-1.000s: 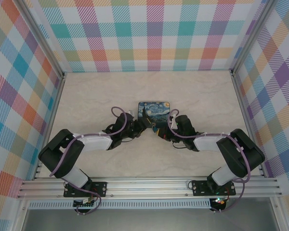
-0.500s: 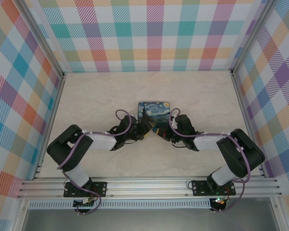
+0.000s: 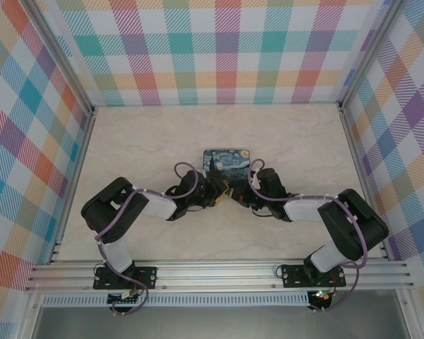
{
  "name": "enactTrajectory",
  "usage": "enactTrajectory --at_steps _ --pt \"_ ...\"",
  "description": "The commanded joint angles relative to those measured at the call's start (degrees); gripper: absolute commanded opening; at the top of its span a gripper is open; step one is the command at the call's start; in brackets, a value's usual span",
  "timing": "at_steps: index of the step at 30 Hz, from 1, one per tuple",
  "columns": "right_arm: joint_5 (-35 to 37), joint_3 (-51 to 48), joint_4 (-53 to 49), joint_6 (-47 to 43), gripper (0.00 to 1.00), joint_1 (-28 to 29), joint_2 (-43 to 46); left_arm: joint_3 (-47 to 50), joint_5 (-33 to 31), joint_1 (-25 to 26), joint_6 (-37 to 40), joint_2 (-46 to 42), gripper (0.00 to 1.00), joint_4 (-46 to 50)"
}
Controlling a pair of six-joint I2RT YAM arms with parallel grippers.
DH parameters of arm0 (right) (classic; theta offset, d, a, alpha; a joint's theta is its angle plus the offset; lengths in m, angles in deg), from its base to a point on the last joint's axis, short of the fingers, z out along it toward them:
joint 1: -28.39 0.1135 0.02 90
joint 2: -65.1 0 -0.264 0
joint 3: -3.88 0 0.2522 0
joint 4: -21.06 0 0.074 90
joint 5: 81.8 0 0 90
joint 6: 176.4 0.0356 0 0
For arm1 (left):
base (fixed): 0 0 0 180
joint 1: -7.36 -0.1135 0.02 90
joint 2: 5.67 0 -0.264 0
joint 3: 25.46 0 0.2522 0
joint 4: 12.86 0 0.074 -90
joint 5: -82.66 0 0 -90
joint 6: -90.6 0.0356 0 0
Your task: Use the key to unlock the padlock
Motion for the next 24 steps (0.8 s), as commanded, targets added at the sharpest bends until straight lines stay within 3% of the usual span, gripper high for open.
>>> enactTrajectory --at_steps 1,12,24 --pt "-0.8 1.5 -1.1 0.7 0.0 -0.1 0.1 -1.3 0.5 1.1 -1.5 1.3 0.41 -2.9" --pt "-0.7 1.3 -0.4 2.4 0.0 -0.1 0.0 -2.4 1.4 1.1 -2.6 2.4 0.38 -4.0" --pt "0.4 0.5 -0.5 3.6 0.0 -0.2 0.8 -2.2 0.9 1.1 -3.2 2.4 0.22 -4.9"
